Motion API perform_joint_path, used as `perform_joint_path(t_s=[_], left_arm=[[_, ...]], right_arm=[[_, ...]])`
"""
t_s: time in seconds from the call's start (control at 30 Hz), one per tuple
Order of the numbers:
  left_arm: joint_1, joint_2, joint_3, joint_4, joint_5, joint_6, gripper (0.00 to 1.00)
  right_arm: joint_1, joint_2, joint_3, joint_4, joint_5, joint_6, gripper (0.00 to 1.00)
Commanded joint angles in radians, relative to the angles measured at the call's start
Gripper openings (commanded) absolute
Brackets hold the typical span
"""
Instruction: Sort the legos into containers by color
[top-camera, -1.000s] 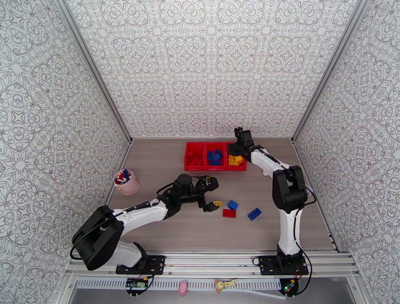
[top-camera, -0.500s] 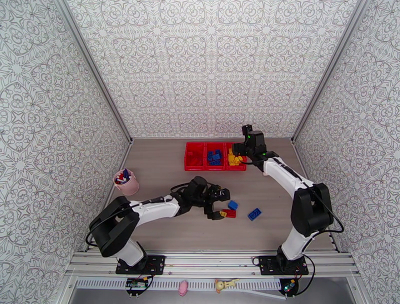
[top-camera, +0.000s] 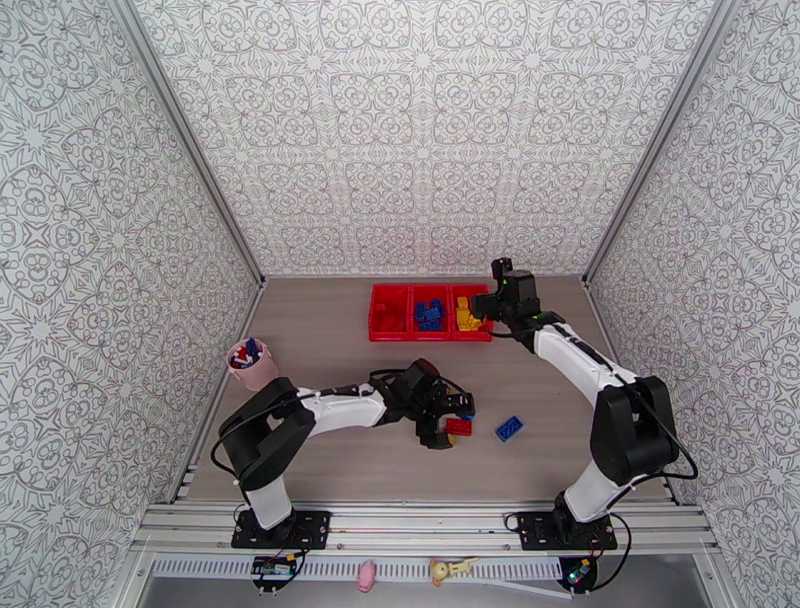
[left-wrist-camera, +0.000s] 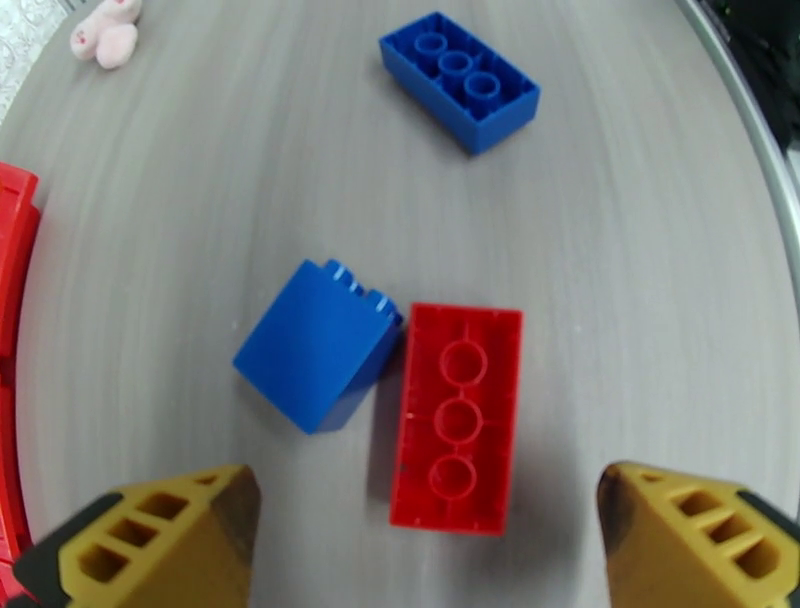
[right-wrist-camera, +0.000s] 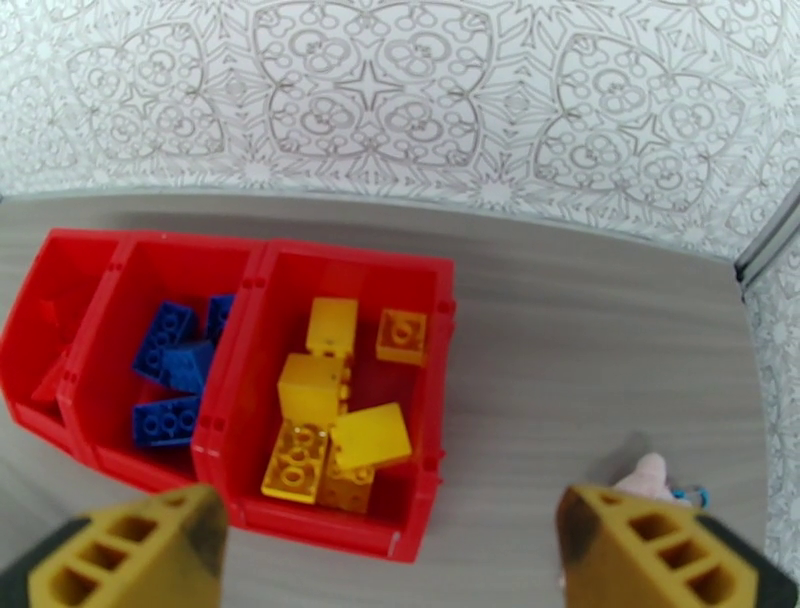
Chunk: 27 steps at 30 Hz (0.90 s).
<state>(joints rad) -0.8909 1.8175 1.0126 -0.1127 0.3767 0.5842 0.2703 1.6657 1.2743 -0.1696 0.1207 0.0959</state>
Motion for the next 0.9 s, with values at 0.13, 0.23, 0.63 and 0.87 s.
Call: perform_joint_path(t_s=[0.13, 0.23, 0.63, 0.87], left_arm=[[-0.019, 0.055, 0.061, -0.102, -0.042, 0.029, 0.90], [-0.019, 0.073, 0.080, -0.135, -0.048, 0.042, 0.85], [-0.029, 0.123, 0.128, -0.184, -0.045, 0.066, 0.49], [-0.026, 0.122, 0.135, -0.200, -0.047, 0.064, 0.30]], right_arm=[[-0.014, -0.043, -0.041, 0.013, 0.020, -0.004, 0.90], [-0.017, -0.055, -0.054, 0.013, 0.020, -0.004, 0.90], [-0.031, -0.082, -0.096, 0.025, 0.016, 0.011, 0.90], [-0.033, -0.099, -0.115, 0.027, 0.009, 0.011, 0.91]])
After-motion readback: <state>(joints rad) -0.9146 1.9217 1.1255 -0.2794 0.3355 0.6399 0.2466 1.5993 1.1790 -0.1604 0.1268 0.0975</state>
